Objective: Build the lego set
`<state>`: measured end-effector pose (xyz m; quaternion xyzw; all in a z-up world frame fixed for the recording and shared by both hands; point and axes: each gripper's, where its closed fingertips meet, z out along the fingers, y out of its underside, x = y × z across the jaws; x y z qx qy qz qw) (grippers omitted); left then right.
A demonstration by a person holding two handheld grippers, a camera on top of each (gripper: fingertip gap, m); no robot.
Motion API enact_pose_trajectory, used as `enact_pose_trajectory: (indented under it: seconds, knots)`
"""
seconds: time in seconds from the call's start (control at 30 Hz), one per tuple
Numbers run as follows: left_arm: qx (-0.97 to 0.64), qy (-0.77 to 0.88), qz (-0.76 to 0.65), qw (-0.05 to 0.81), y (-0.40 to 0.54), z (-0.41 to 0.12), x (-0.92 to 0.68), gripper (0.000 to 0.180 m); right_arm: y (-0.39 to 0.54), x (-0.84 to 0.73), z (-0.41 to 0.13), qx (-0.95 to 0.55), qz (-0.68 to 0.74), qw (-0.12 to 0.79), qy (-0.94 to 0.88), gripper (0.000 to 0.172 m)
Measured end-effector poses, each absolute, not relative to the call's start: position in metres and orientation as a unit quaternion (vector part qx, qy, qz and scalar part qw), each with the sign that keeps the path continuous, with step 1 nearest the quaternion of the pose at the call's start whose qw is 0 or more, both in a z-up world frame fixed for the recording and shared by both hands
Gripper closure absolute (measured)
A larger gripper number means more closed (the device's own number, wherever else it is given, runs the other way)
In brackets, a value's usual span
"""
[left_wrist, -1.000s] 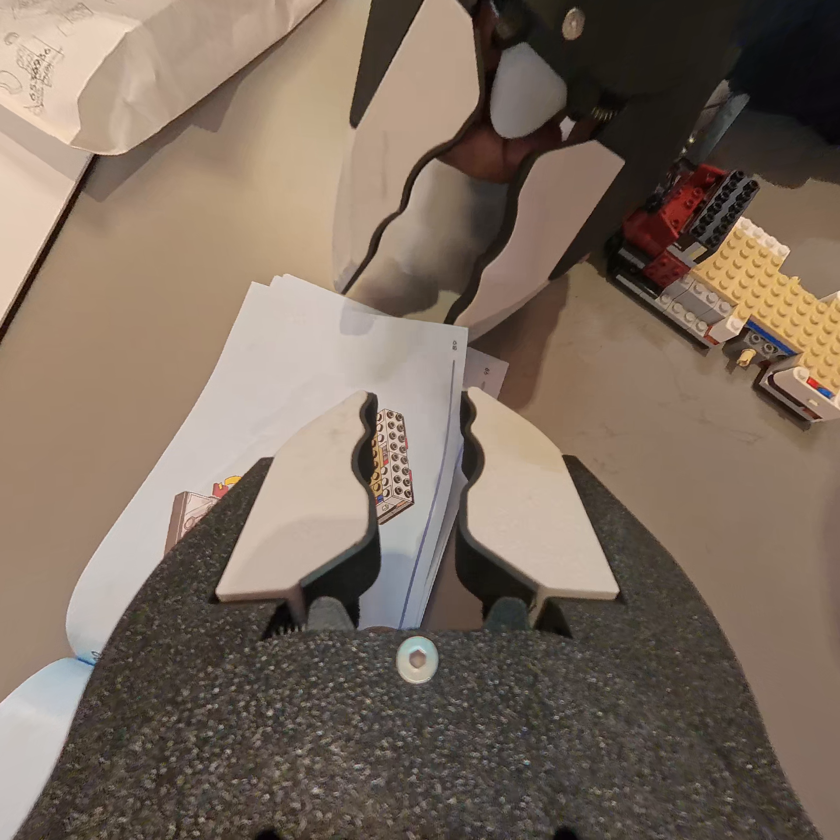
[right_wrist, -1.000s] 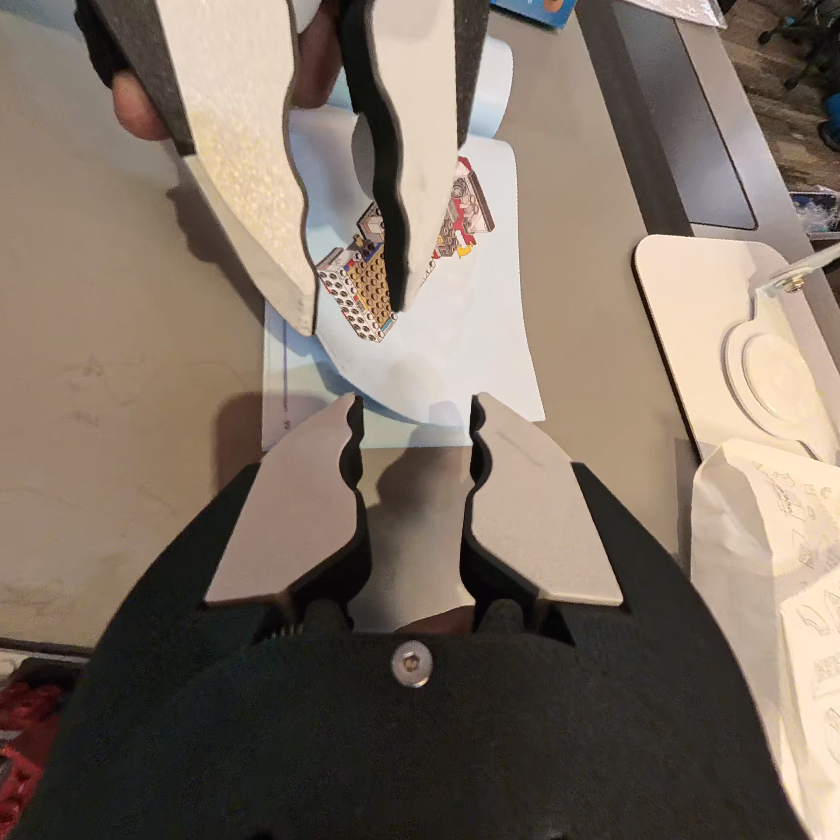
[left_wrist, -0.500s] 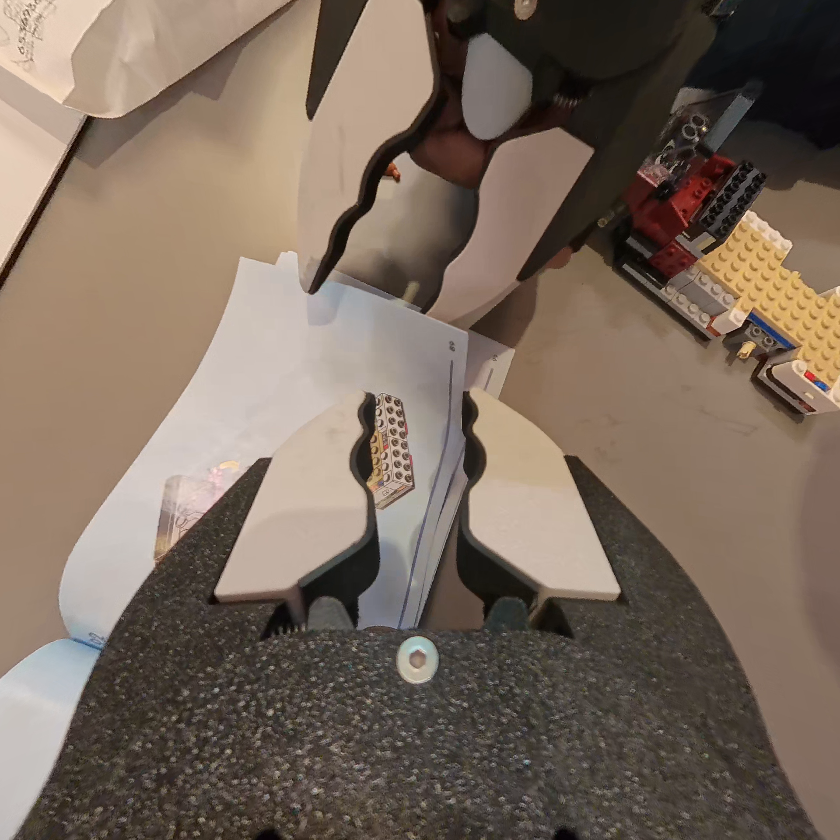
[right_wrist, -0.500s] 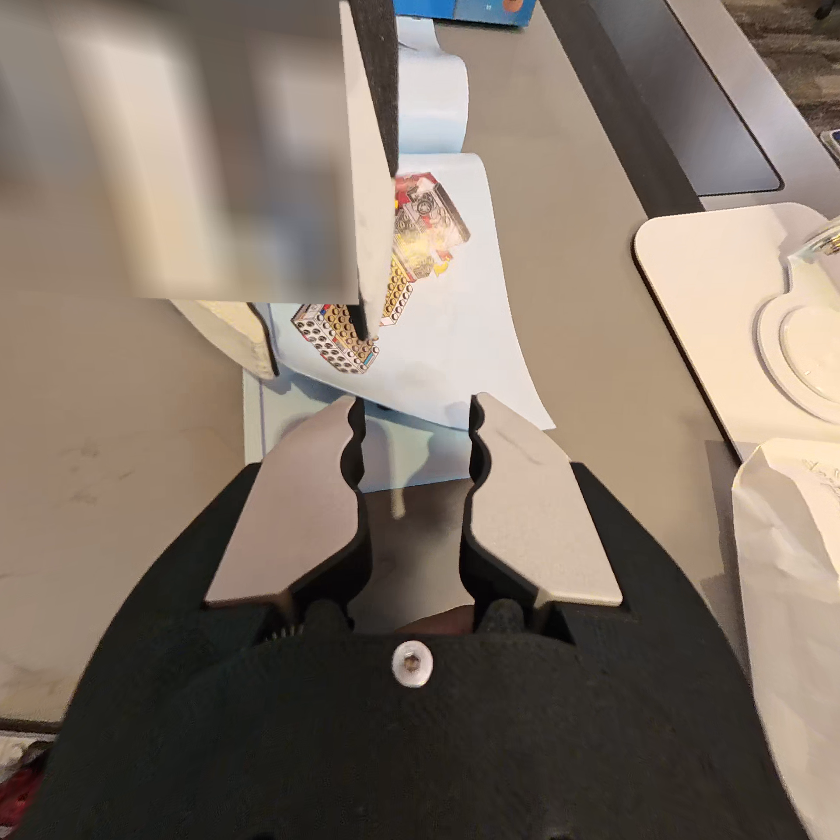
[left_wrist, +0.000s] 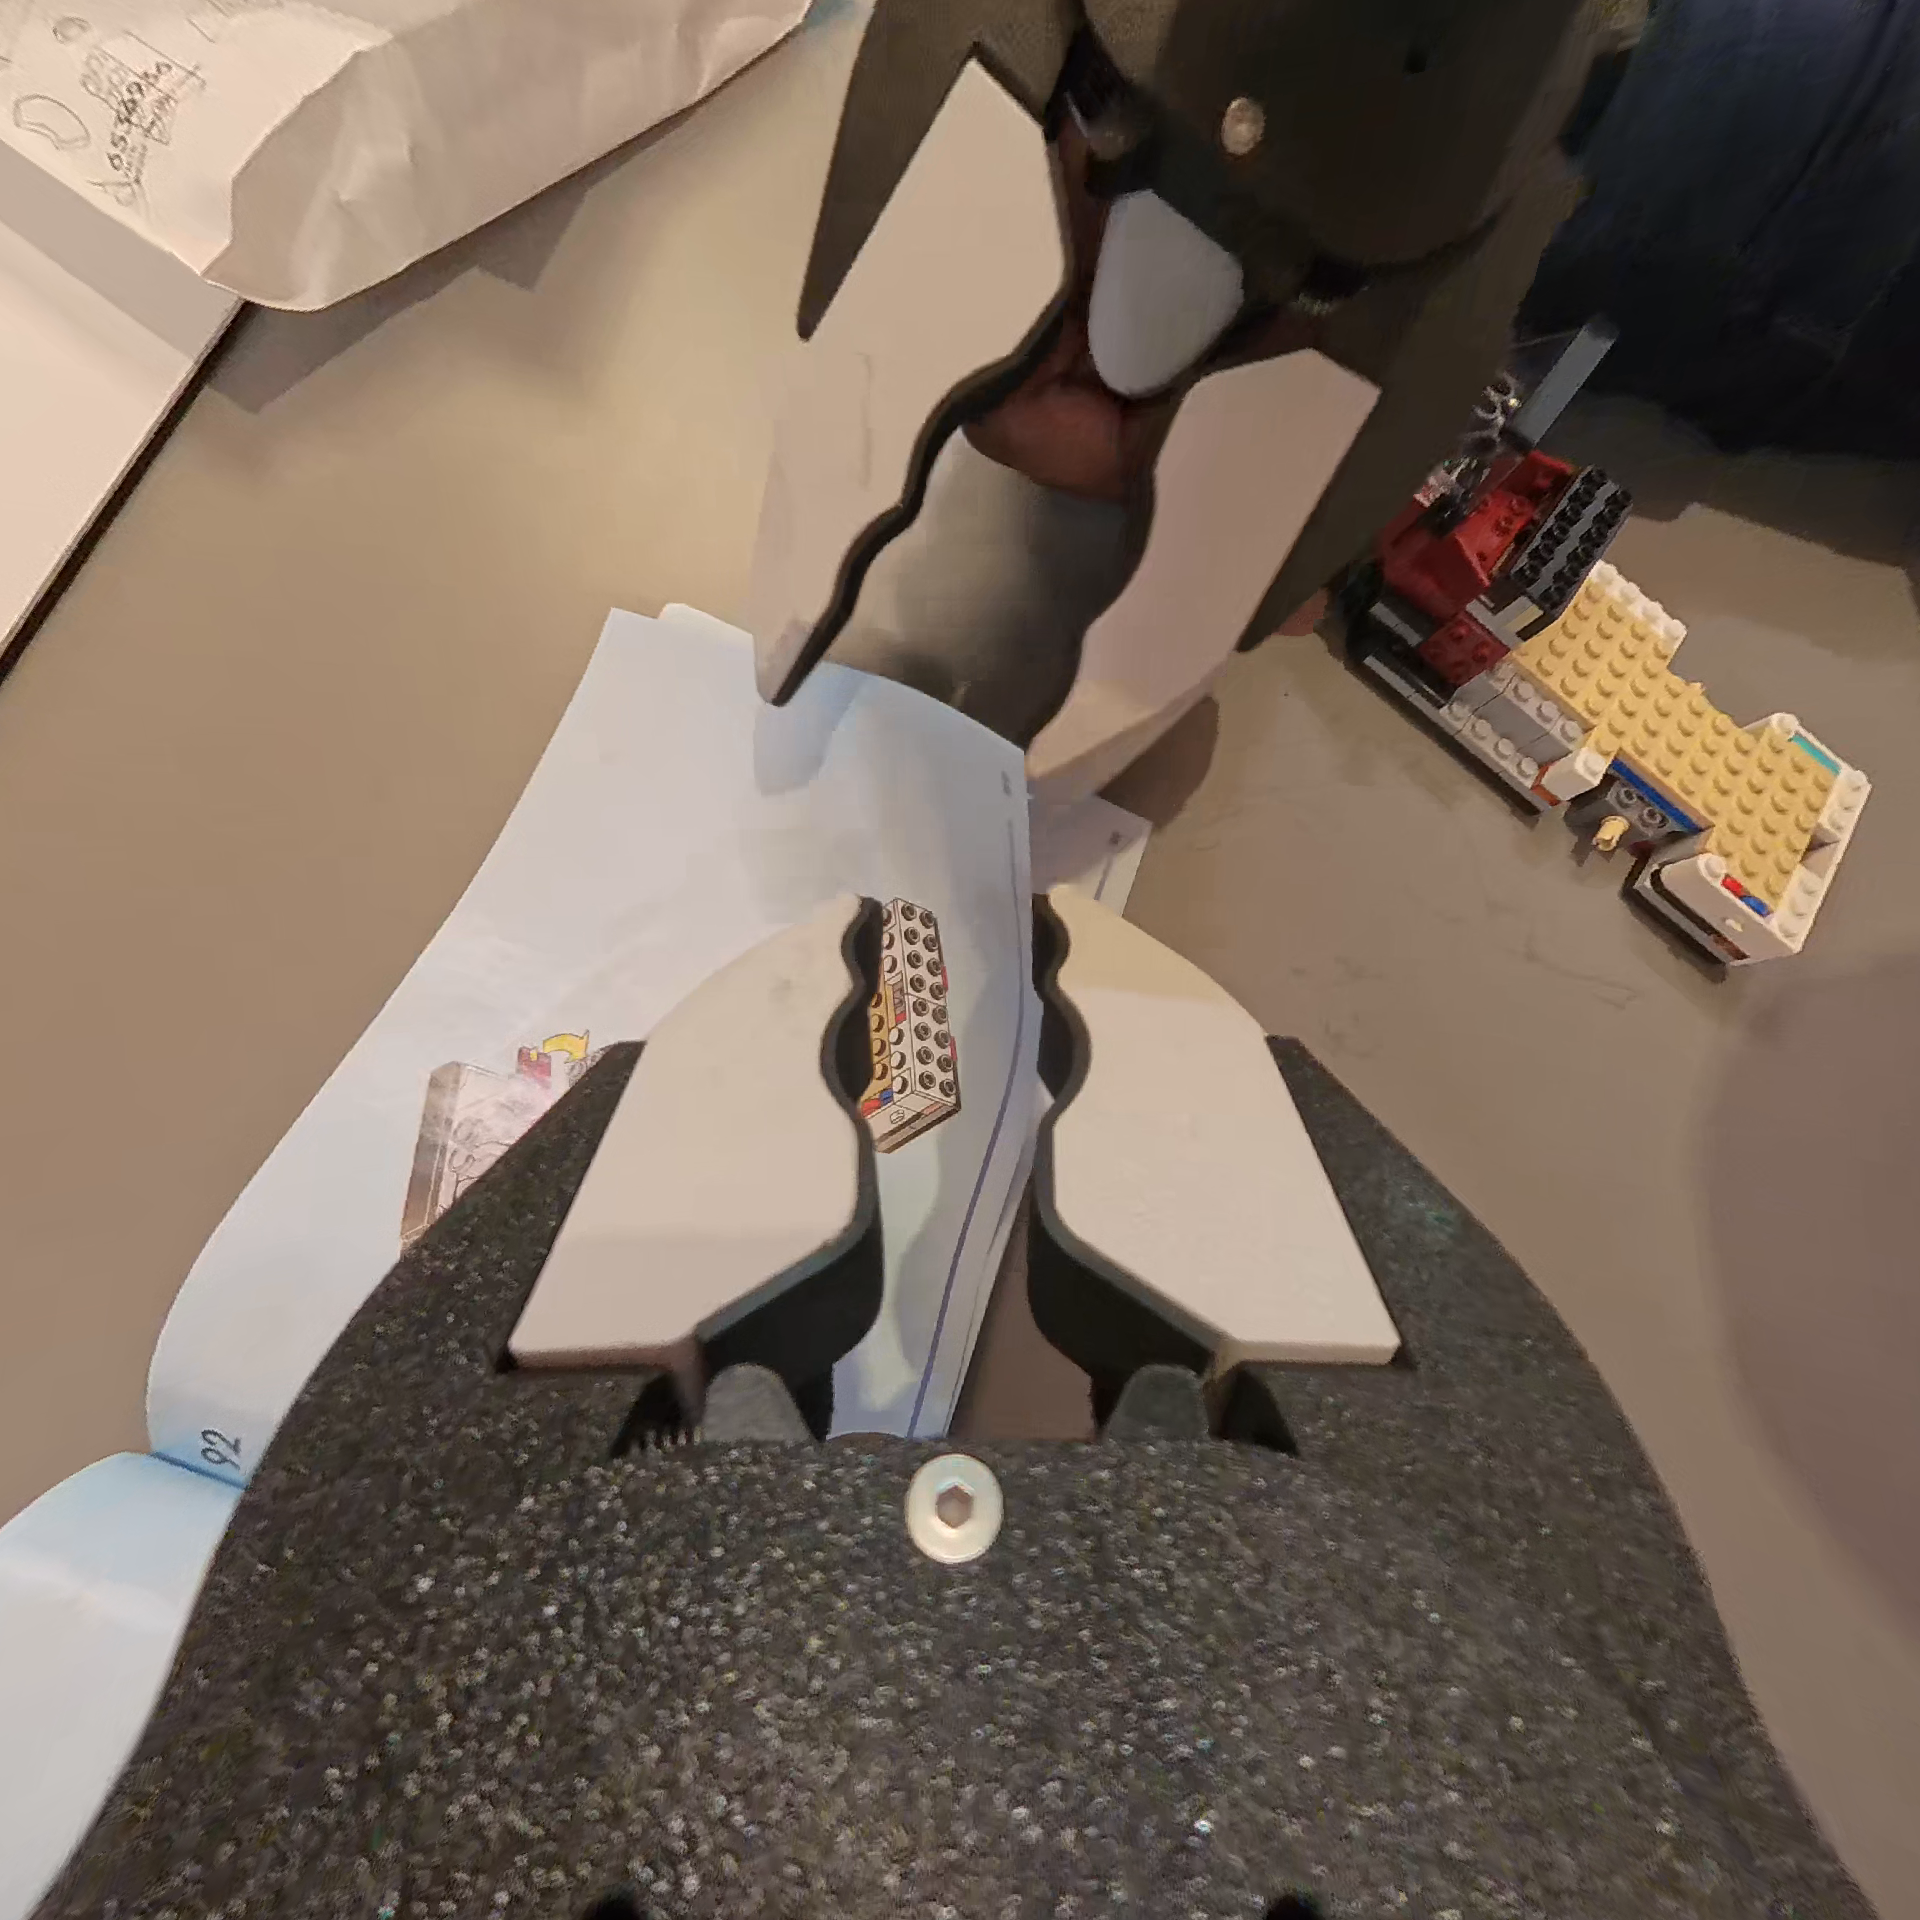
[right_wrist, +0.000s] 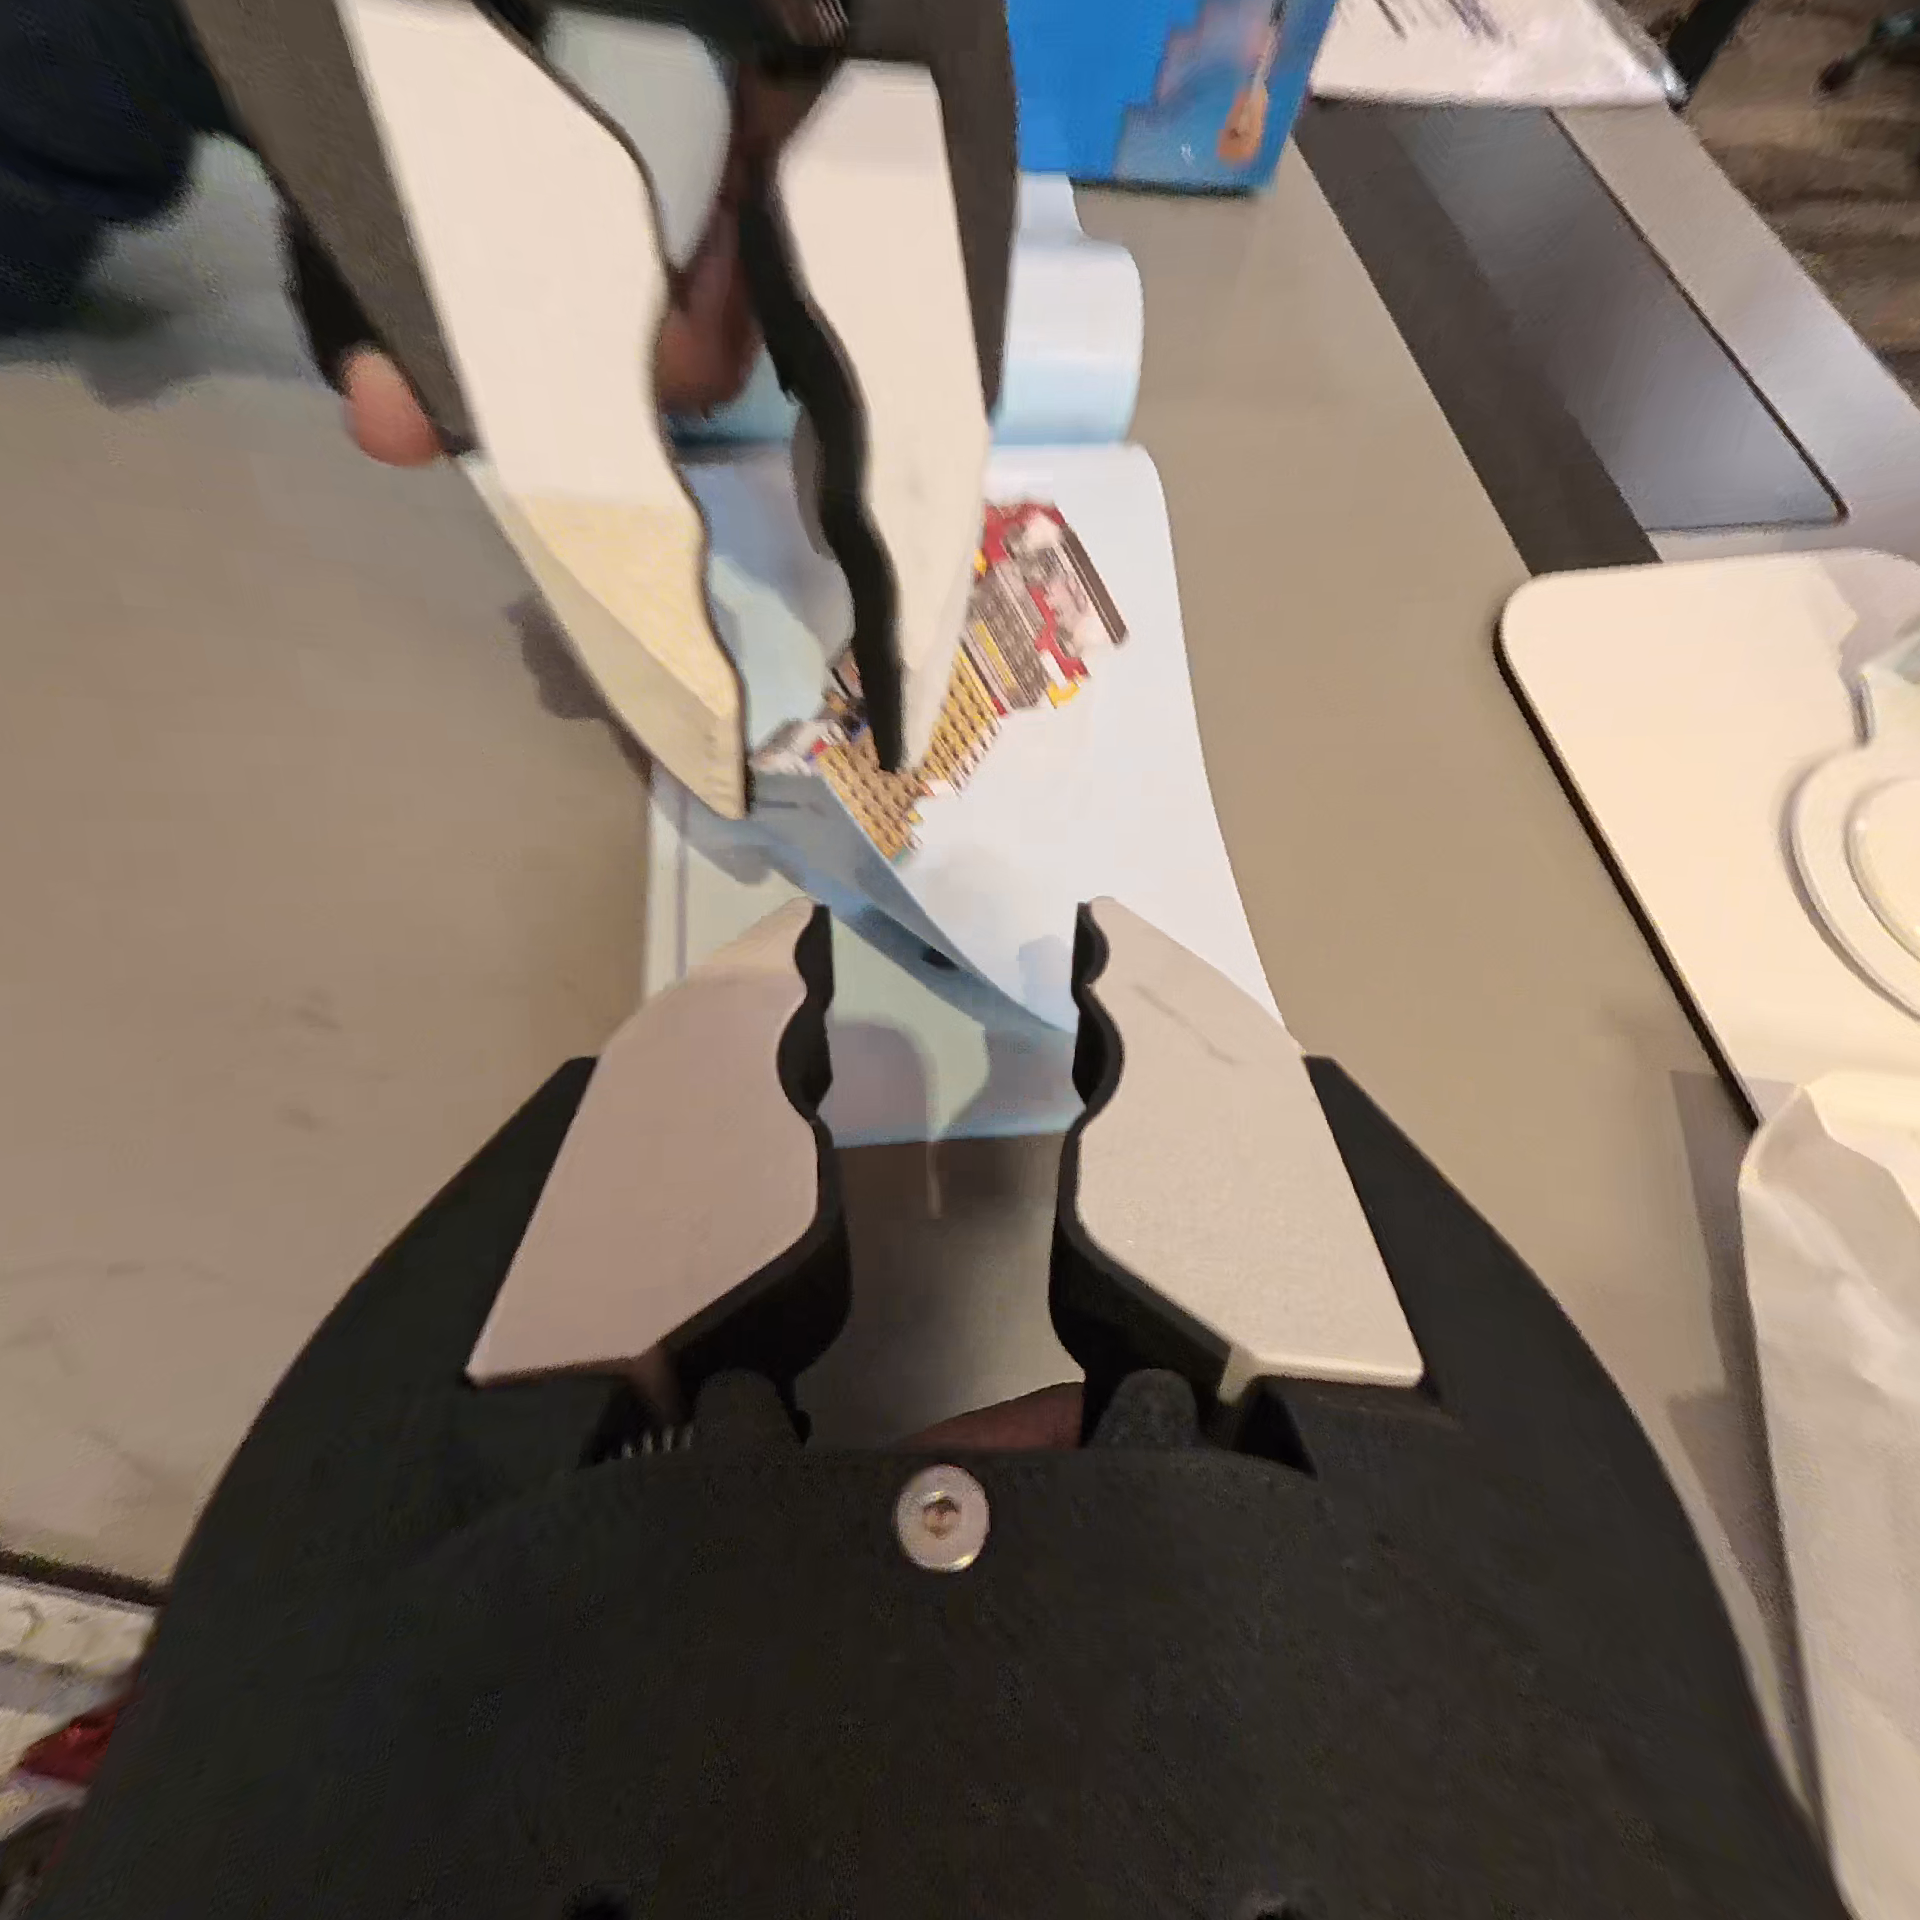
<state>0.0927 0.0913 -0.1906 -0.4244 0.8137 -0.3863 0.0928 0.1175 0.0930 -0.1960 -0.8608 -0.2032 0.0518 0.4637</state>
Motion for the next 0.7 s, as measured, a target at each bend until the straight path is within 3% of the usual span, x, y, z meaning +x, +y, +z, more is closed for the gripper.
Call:
enact_pose_trajectory:
  seconds: [0.13,0.7]
  knots:
    - [-0.425,0.814,-0.387,0.086,0.090,-0.193,0.092,0.152,0.097,0.107,-0.177,-0.838,0.088,0.503,-0.194,0.128]
    - [-0.441,0.796,-0.405,0.088,0.089,-0.189,0.100,0.158,0.099,0.116,-0.198,-0.867,0.087,0.461,-0.169,0.128]
